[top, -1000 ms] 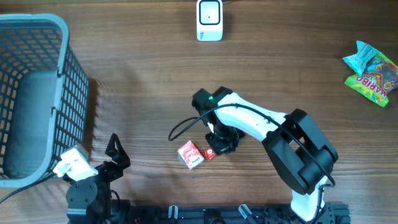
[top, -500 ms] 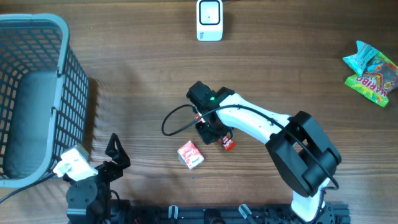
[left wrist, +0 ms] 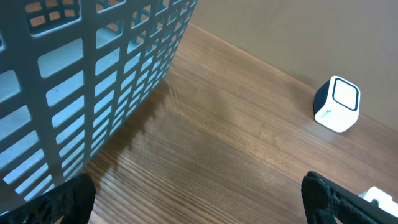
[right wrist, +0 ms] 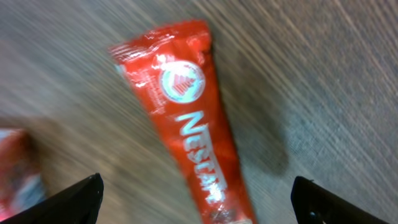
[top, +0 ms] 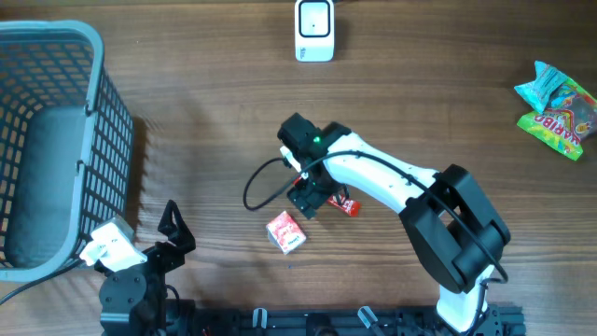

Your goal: Scan the item barcode

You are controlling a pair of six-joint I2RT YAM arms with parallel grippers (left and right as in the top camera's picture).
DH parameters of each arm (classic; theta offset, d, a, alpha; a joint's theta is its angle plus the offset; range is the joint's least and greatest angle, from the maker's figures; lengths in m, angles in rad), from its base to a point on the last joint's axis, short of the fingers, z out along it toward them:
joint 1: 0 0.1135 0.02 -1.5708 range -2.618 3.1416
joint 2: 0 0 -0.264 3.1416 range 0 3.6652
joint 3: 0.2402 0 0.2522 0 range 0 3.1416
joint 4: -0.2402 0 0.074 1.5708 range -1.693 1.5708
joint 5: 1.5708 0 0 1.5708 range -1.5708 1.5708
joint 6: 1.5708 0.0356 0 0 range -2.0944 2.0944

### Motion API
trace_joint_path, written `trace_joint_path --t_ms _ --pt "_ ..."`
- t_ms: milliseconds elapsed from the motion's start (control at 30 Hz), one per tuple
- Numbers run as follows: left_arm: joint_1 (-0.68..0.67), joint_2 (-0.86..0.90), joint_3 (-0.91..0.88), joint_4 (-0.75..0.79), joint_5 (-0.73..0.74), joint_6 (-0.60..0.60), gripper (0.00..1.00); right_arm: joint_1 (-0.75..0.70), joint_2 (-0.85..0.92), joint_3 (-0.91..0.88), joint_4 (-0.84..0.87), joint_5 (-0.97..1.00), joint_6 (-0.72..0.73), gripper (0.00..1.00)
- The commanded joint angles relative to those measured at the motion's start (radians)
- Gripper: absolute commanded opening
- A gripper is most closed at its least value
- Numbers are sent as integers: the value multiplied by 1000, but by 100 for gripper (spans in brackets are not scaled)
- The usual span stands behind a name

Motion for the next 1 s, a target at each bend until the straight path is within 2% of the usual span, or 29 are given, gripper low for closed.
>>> trace_joint_path --t_ms 0,67,100,167,200,233,300,367,433,500,633,767,867,900,967 --pt "-3 -6 -4 2 -10 11 100 -3 8 -63 65 76 -48 97" --pt "-3 -6 -4 2 -10 11 100 -2 10 -81 84 50 -49 87" --pt "-3 -6 -4 2 -10 11 100 -2 13 -93 95 27 -51 79" --pt "-3 -6 -4 2 -10 11 100 -3 19 -127 118 -26 -51 56" --pt "-3 -6 -4 2 -10 11 100 -3 19 -146 118 -44 -39 38" --pt "-3 -6 -4 2 -10 11 100 -3 19 -162 118 -65 -13 16" --pt "-3 -6 -4 2 -10 11 100 -3 19 -176 116 -106 15 5" --pt "-3 -6 -4 2 -10 11 100 -5 19 -156 96 -191 47 4" --pt "-3 -6 -4 2 -10 11 100 -33 18 -63 -6 -346 111 4" --pt "-3 -6 -4 2 -10 11 100 -90 18 84 -143 -614 124 4" --pt "-3 -6 -4 2 -10 11 100 -200 17 272 -344 -984 151 4" --pt "-3 -6 -4 2 -10 11 100 -261 17 270 -368 -1291 402 4" --pt "-3 -6 -4 2 -10 11 100 -262 17 270 -283 -1617 431 4" --pt "-3 -6 -4 2 -10 11 100 -262 17 270 -266 -1614 491 4" --pt "-3 -6 -4 2 -10 11 100 -262 17 270 -240 -1616 499 4"
